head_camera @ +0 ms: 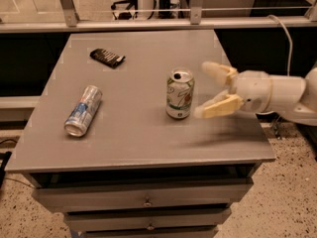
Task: Place 7up can upright
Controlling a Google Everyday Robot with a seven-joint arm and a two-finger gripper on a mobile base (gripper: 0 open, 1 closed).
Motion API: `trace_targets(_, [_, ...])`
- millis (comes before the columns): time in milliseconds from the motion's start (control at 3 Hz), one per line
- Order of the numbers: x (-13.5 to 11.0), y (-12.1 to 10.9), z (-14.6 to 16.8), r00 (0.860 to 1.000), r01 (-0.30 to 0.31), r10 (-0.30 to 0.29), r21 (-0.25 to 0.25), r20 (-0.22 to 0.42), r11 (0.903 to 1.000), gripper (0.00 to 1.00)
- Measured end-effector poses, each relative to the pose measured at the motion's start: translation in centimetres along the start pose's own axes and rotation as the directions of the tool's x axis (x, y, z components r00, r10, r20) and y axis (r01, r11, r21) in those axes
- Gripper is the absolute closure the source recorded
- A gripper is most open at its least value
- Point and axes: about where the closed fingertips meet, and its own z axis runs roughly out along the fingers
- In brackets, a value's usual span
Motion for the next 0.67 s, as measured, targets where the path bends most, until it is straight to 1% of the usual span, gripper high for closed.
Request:
trace_targets(333, [-1.49, -0.02, -3.31, 0.998, 0.023, -0.022, 0.018, -0.059, 0.9996, 0.0])
trace_targets(667, [-1.67, -0.03, -3.7, 0.998, 0.026, -0.024, 0.018, -0.064, 0.9995, 0.0])
